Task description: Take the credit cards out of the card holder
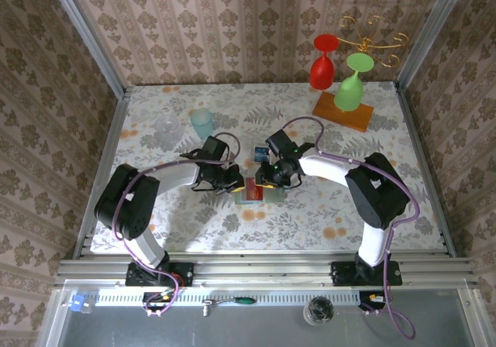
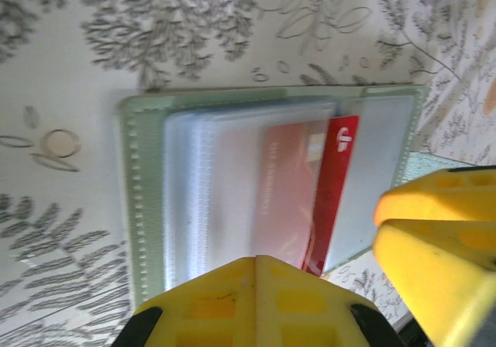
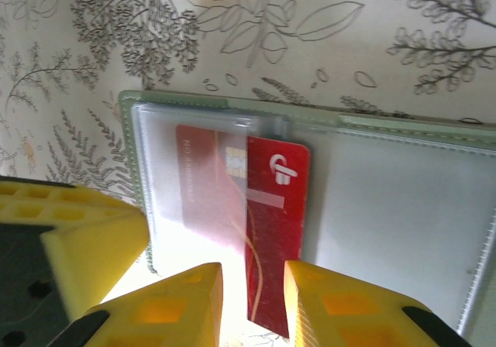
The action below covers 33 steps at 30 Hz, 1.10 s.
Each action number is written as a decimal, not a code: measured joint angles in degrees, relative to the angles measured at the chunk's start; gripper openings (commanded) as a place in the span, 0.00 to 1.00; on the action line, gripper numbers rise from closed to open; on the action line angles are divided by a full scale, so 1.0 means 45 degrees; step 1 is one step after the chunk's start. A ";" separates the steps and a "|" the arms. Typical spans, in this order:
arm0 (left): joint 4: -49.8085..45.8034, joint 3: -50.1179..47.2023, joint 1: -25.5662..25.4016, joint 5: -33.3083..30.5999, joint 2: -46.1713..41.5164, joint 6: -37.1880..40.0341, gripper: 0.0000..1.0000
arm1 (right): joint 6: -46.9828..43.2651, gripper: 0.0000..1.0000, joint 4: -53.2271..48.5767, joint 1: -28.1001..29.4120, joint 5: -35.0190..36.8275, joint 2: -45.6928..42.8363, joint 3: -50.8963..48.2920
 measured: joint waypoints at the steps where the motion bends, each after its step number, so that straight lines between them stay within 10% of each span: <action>1: 0.0005 0.0063 -0.0063 0.0000 0.0000 0.0005 0.00 | 0.0000 0.27 0.0015 -0.0044 -0.0005 -0.0015 -0.0087; 33: -0.0952 0.0544 -0.0447 -0.0724 0.0549 0.0049 0.00 | 0.0500 0.27 0.2030 -0.0437 -0.1394 0.0243 -0.1214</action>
